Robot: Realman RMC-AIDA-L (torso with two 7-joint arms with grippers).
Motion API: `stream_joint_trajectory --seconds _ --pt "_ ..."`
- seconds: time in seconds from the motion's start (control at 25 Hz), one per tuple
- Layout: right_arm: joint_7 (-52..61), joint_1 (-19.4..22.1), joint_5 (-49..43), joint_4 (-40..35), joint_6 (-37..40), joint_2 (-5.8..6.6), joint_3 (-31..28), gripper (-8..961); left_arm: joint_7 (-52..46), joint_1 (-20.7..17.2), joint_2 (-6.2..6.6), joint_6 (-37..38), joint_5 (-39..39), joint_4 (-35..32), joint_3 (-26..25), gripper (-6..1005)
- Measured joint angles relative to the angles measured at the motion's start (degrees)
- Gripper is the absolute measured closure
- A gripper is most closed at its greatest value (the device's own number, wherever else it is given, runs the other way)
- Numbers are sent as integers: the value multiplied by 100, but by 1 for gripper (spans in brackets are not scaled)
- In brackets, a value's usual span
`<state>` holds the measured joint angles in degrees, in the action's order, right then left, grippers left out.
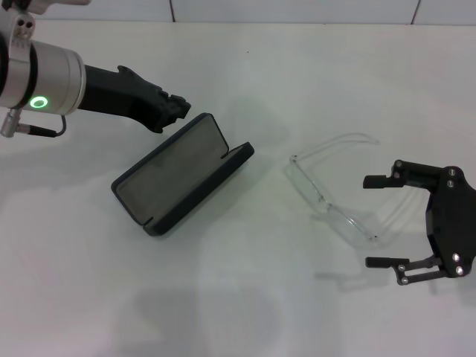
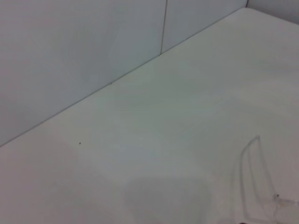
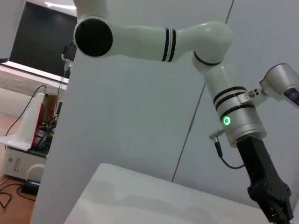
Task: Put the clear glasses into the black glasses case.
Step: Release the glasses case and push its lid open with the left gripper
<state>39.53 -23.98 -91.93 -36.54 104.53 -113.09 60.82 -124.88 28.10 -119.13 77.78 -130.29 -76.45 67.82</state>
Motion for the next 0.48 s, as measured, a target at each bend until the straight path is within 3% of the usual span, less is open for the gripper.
stream_joint_trajectory --seconds 0.24,0.48 --pt "-96 62 0 11 6 -10 0 97 -695 119 -33 -99 -788 5 5 887" --pt "-148 66 -2 15 7 -38 50 97 -1036 203 -33 25 -1325 112 22 681"
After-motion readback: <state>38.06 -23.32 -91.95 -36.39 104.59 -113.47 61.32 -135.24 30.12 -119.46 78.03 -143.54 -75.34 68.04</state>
